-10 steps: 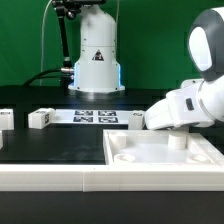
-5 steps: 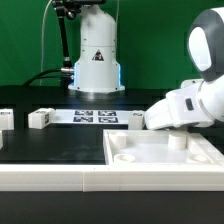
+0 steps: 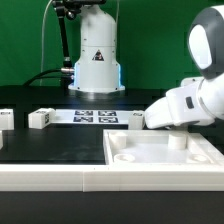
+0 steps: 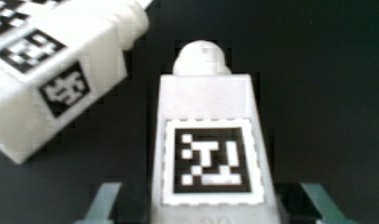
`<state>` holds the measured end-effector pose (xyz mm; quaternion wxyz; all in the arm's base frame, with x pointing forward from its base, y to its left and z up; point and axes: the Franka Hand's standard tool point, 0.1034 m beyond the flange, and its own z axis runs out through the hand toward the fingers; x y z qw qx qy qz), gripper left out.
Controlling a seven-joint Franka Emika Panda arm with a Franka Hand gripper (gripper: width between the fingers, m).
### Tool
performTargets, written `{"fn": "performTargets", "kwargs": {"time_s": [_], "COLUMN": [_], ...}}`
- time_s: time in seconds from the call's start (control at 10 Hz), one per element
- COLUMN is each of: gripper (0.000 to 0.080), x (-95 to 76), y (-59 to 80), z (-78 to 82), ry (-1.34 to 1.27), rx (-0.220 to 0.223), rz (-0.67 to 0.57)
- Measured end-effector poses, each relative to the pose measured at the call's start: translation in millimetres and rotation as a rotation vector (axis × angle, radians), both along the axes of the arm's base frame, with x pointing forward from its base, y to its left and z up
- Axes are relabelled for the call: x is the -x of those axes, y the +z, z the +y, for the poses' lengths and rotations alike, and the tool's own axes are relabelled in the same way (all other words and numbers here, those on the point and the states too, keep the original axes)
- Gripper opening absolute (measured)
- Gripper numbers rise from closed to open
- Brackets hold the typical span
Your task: Assemble one leg
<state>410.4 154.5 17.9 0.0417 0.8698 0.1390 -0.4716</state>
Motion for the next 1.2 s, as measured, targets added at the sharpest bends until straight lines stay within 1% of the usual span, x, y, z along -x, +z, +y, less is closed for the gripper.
{"fn": "performTargets", "kwargs": {"time_s": [0.1,0.3,0.4,0.5,0.7,0.8,0.9,1.0,1.1,1.2], "gripper": [0.0291,0.0291,0.0291,0.0291,0.0291,0.0291,0.0291,0.0291,0.0291,0.0291], "x": [-4.7,-20.2,-27.9,-33.4,-33.0,-47.8,-52.5,-56.2,-70.9,-82.5], "y": [16.3,52.9,63.8,68.3,66.3,58.1,53.4,56.9,59.6,65.2], "z": [-1.5,-7.9,-12.8,-14.1,-13.0,-10.6,-17.6,-24.7,-27.8,-33.2], "ry": [0.003,0.024,0.024,0.02,0.022,0.024,0.044,0.053,0.06,0.064], "rx": [0.002,-0.025,-0.04,-0.045,-0.046,-0.094,-0.149,-0.173,-0.205,-0.227], "rz": [-0.002,0.008,0.015,-0.001,-0.004,-0.116,-0.196,-0.213,-0.267,-0.301]}}
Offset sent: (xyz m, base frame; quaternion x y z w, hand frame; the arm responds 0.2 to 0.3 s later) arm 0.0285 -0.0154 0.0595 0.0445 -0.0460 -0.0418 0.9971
